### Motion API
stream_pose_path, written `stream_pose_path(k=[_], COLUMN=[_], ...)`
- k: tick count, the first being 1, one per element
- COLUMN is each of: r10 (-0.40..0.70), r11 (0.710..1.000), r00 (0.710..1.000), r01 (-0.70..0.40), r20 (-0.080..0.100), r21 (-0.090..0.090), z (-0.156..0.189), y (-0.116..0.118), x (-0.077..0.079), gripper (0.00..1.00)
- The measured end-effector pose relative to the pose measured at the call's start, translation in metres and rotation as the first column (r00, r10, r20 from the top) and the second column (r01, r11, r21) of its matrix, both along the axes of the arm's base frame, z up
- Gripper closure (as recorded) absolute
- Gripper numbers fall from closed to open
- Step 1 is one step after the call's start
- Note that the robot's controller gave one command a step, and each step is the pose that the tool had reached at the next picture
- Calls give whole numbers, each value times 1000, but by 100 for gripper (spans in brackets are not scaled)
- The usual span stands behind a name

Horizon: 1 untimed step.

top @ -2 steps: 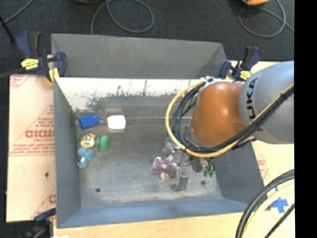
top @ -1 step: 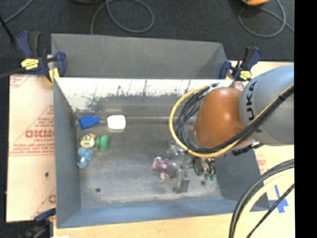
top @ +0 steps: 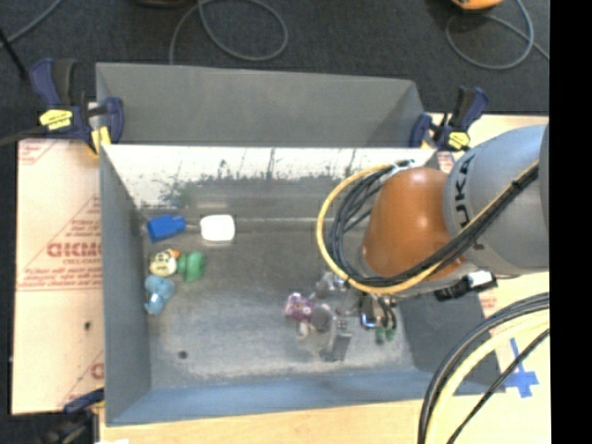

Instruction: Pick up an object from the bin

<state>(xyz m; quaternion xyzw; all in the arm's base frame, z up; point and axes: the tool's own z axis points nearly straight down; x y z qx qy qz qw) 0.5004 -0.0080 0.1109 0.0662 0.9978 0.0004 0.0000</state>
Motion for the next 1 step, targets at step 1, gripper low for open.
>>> stream_pose_path(k=[1], r10=[-41], r11=[999], r00=[999], r01=[41], r20=[-1], r21=[0], z=[-41], y=[-10], x=[3], gripper=[100])
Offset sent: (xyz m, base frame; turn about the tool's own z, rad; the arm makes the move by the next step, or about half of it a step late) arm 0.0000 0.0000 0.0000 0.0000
